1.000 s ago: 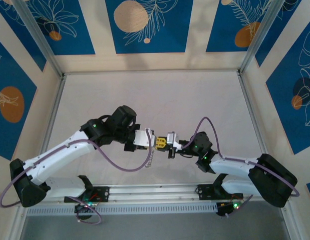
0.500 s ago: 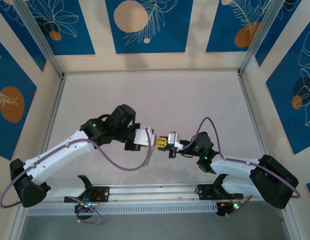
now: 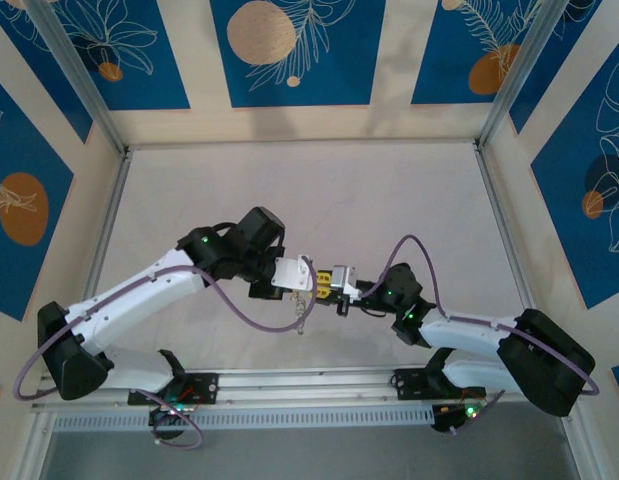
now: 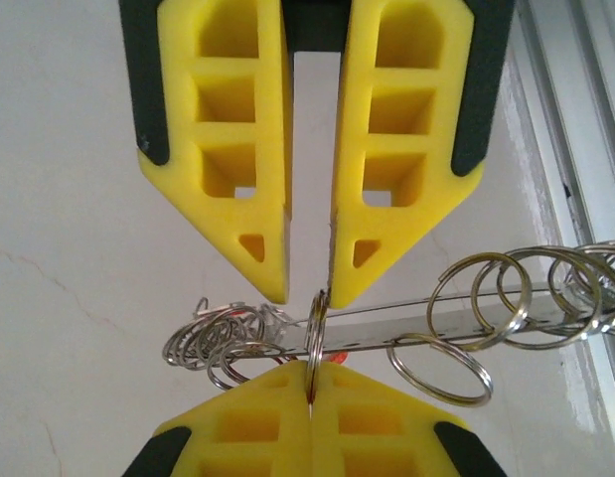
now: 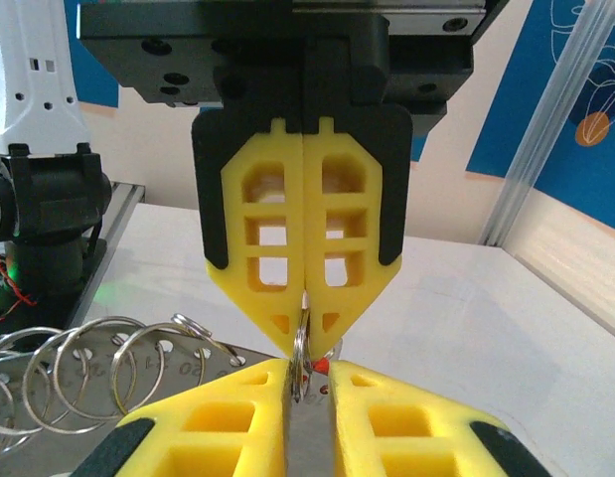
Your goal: Put the keys on the keyring
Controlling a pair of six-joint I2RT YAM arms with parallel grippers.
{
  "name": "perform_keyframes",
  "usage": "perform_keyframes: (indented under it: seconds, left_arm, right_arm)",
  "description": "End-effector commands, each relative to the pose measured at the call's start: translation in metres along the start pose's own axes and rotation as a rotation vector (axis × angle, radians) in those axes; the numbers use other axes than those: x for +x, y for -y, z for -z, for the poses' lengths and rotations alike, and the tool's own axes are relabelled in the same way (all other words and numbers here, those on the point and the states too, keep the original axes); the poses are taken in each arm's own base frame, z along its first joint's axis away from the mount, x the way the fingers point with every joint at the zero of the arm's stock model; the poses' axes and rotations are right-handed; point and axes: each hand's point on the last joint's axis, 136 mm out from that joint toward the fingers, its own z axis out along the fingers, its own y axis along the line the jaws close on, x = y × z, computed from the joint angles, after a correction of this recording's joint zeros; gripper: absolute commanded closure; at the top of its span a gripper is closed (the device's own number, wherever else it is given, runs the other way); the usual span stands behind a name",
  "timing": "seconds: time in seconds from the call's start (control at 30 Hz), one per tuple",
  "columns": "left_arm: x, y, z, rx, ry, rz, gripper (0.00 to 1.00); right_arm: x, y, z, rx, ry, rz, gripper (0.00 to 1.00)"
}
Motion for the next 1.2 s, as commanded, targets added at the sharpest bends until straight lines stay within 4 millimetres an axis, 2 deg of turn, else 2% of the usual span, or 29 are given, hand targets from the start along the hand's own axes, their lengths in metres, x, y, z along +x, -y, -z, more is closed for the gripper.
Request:
perform_keyframes:
  seconds: [0.0, 0.23, 0.53, 0.6, 0.73, 0.83, 0.97, 1.17]
  left_arm:
    - [-0.003, 0.004, 0.007, 0.021, -0.022, -0.034, 1.00]
    - [-0.008, -0.001, 0.008, 0.012, -0.011, -0.020, 1.00]
    - [-0.006, 0.000, -0.004, 0.048, -0.018, 0.003, 1.00]
    - [-0.007, 0.000, -0.006, 0.055, -0.021, 0.003, 1.00]
    - [-0.012, 0.001, -0.003, 0.061, -0.001, -0.005, 1.00]
    - [-0.011, 0.004, -0.001, 0.061, 0.034, -0.022, 0.97]
    - [0.005, 0.011, 0.002, 0.029, 0.077, -0.052, 0.90]
    - [0.008, 0.009, 0.007, -0.058, 0.144, -0.056, 0.90]
  right_arm:
    - [-0.007, 0.007, -0.006, 0.019, 0.012, 0.029, 0.81]
    - [0.003, 0.004, -0.012, 0.001, -0.011, 0.008, 0.78]
    - [-0.005, 0.002, -0.019, -0.029, 0.021, 0.028, 0.78]
    - [-0.006, 0.003, -0.020, -0.026, 0.020, 0.026, 0.82]
    - [-0.003, 0.003, -0.020, -0.027, 0.007, 0.017, 1.00]
    - [-0.010, 0.003, -0.016, -0.017, 0.032, 0.019, 1.00]
    - [-0.022, 0.006, -0.009, -0.002, 0.082, 0.015, 1.00]
    - [-0.033, 0.006, -0.002, -0.032, 0.115, 0.010, 1.00]
